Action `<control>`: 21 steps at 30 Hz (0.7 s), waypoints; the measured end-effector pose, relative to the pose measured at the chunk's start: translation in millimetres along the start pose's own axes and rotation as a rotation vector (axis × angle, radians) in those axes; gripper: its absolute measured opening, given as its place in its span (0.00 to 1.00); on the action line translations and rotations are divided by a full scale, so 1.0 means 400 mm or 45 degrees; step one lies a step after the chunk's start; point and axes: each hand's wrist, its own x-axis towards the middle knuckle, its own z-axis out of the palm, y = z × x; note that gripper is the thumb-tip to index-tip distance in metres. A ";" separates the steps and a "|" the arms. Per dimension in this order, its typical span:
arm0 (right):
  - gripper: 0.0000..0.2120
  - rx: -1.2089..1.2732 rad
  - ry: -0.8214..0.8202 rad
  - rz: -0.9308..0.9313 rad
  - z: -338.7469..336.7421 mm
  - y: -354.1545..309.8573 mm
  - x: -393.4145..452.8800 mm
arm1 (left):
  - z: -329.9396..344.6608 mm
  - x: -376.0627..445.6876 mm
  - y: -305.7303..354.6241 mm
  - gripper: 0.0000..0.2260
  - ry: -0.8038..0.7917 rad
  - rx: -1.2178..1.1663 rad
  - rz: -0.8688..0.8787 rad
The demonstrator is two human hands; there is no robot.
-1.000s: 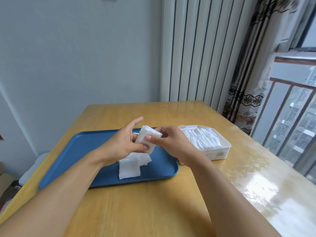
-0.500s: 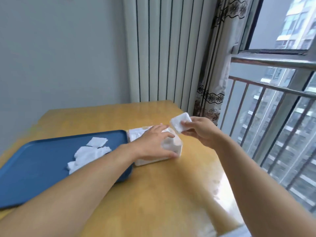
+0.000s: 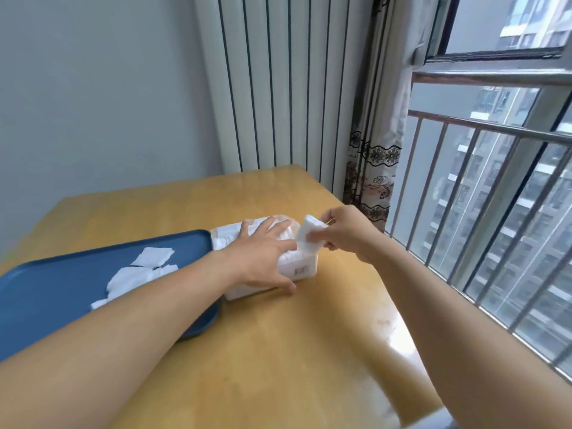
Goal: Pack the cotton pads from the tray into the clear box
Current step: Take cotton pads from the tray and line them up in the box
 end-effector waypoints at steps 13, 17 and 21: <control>0.10 -1.215 0.053 -0.128 0.085 -0.143 -0.041 | -0.006 -0.026 -0.005 0.39 -0.054 -0.071 -0.085; 0.06 -1.210 -0.133 0.031 0.098 -0.156 -0.040 | -0.001 -0.023 -0.006 0.40 -0.045 -0.098 -0.089; 0.05 -1.252 -0.115 0.051 0.133 -0.165 -0.031 | 0.004 -0.023 -0.010 0.41 -0.021 -0.112 -0.072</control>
